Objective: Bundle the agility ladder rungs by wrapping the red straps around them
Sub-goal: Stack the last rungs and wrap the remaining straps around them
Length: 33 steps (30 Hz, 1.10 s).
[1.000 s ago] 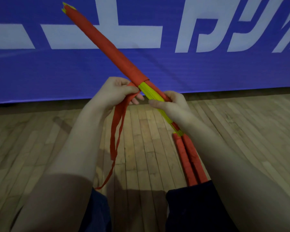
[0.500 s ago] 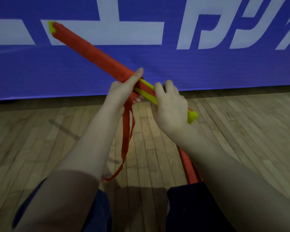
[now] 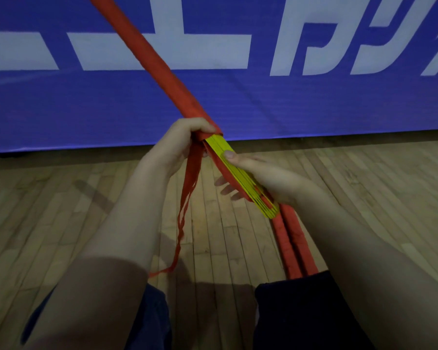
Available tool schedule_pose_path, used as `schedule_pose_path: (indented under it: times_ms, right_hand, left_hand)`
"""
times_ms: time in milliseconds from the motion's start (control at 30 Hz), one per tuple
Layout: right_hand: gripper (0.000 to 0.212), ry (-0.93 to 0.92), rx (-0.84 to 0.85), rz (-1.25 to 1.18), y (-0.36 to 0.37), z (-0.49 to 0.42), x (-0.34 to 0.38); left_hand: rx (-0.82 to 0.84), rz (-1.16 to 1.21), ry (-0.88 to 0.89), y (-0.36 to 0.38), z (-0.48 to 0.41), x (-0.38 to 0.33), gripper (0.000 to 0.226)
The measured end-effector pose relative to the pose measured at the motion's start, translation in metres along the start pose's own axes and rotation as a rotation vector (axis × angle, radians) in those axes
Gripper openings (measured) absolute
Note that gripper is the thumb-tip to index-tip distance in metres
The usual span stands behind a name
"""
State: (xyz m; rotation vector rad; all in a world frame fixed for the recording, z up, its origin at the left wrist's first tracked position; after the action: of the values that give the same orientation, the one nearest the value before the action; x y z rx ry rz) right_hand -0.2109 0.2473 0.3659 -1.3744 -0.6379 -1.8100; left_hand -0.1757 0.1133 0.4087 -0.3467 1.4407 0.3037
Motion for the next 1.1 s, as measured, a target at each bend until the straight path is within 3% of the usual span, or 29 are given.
schedule_pose_path:
  times_ms: [100, 167, 367, 500, 567, 667, 767, 800, 1100]
  right_hand:
    - [0.055, 0.091, 0.237, -0.049, 0.011, 0.011, -0.004]
    - [0.055, 0.084, 0.302, -0.054, 0.015, 0.016, -0.002]
    - [0.039, -0.13, 0.107, -0.094, -0.001, 0.015, 0.022]
    - [0.037, -0.173, 0.105, -0.08, -0.001, 0.018, 0.028]
    - [0.034, -0.209, 0.085, -0.114, -0.005, 0.02, 0.032]
    - [0.032, -0.25, 0.045, -0.17, -0.013, 0.022, 0.038]
    - [0.032, -0.283, -0.008, -0.207, -0.021, 0.021, 0.042]
    - [0.032, -0.291, -0.025, -0.211, -0.024, 0.021, 0.042]
    - [0.02, -0.314, -0.215, -0.065, -0.04, 0.012, 0.035]
  left_hand:
    - [0.072, 0.002, 0.027, 0.003, 0.003, -0.002, 0.01]
    - [0.12, -0.009, 0.043, 0.005, 0.005, -0.005, 0.012]
    - [0.253, -0.056, 0.165, 0.007, 0.011, -0.017, 0.019]
    - [0.354, -0.088, 0.195, 0.007, 0.016, -0.014, 0.065]
    - [0.403, -0.117, 0.19, 0.005, 0.018, -0.013, 0.074]
    - [0.406, -0.184, 0.155, 0.003, 0.022, -0.01, 0.058]
    - [0.292, -0.168, 0.14, 0.0, 0.02, -0.014, 0.016]
    - [0.266, -0.159, 0.146, -0.001, 0.019, -0.016, 0.012]
    - [0.285, -0.318, 0.116, 0.004, 0.015, -0.013, 0.024]
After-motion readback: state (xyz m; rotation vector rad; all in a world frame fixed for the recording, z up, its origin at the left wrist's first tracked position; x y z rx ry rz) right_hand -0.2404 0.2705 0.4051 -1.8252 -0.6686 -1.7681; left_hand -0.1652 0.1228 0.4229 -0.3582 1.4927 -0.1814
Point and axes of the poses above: each hand's wrist, its own z-axis away from the middle knuckle, its own y-axis out of the palm, x = y × z, the point moved 8 cm from there along -z, towards the middle knuckle, and after that the axes turned 6 degrees about -z, right-handed, at the moved point
